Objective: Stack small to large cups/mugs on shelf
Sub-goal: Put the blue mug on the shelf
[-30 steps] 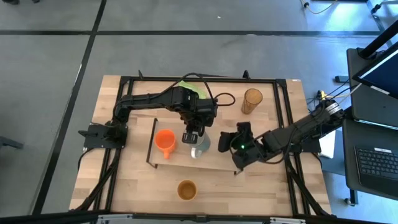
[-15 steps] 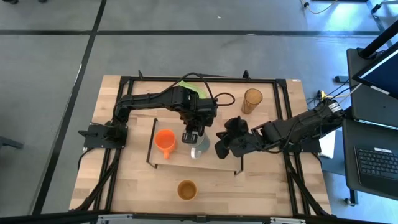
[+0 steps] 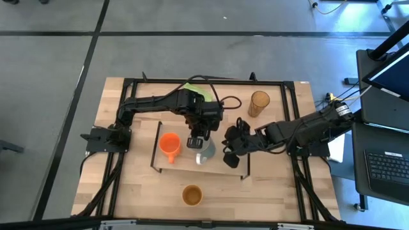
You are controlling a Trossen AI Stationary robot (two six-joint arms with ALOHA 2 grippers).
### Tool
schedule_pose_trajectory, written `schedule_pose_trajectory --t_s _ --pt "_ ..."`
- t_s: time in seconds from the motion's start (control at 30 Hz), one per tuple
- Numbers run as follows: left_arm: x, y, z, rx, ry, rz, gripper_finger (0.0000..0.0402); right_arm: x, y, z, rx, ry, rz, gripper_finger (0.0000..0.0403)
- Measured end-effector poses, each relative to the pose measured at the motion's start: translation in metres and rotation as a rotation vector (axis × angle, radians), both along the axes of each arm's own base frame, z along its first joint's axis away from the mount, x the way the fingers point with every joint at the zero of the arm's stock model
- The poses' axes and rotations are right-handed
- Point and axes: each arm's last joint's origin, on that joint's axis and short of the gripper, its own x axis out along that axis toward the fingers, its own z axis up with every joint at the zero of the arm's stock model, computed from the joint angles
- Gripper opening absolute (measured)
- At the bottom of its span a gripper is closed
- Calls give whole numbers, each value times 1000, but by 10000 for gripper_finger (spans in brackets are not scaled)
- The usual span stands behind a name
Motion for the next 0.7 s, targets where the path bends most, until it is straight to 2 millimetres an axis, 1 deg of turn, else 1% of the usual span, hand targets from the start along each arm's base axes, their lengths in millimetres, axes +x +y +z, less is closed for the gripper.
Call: schedule_pose_trajectory --t_s 0.17,0.27,0.33,0.57,0.7 --pt "0 0 0 -4 0 13 21 3 -11 2 -80 13 84 7" --pt "0 3 0 -17 2 56 19 7 -18 8 -76 -21 172 4" --pt "0 6 0 -21 3 78 19 8 -25 10 -71 -25 188 3" --pt "0 13 0 -33 6 146 19 11 -36 13 -59 -52 153 3" --pt "0 12 0 -48 7 142 19 14 -41 5 -48 -77 126 3"
